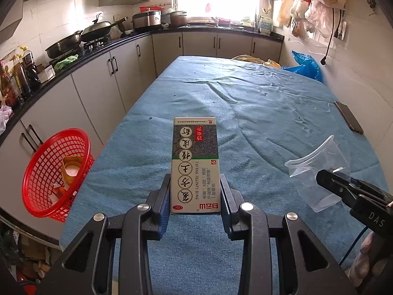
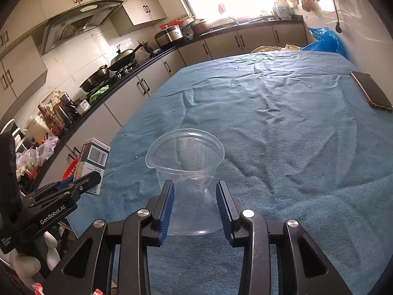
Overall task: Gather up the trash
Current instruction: 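Lift the medicine box and clear cup and hold them above the table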
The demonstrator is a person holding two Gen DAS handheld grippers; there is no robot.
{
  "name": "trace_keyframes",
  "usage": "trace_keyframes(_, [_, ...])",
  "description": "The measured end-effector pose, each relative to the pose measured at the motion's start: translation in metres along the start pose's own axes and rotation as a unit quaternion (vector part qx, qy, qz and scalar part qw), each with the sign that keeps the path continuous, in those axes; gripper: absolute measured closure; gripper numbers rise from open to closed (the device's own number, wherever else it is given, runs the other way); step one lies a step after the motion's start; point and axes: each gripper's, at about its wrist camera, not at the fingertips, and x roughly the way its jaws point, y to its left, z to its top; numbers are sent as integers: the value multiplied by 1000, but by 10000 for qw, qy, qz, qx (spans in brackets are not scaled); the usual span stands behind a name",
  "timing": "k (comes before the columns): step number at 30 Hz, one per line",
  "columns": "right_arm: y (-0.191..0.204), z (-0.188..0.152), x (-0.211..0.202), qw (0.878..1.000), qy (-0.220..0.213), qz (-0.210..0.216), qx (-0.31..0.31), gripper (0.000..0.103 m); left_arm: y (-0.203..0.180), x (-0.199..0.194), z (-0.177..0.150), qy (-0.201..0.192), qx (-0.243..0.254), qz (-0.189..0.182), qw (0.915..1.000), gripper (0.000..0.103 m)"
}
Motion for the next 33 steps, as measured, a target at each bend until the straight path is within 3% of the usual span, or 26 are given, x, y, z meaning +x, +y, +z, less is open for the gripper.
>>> trace_keyframes(13, [11, -3, 7, 9998, 71, -20, -161, 64, 6, 8, -3, 145, -105, -142, 9997, 70])
trace_keyframes(21, [9, -5, 16, 9996, 211, -90, -157, 64, 28, 28, -9, 516, -613, -504, 9955, 70])
trace_keyframes(24, [7, -5, 18, 9997, 226, -57, -113, 63, 34, 35, -11, 652, -820, -697, 9921, 67])
trace_keyframes(26, [7, -6, 19, 9997, 236, -37, -104, 63, 38, 40, -13, 727, -937, -783, 9899, 58])
trace_keyframes(33, [0, -7, 24, 9993, 333, 183, 58, 55, 42, 44, -14, 700, -1191, -923, 9861, 54])
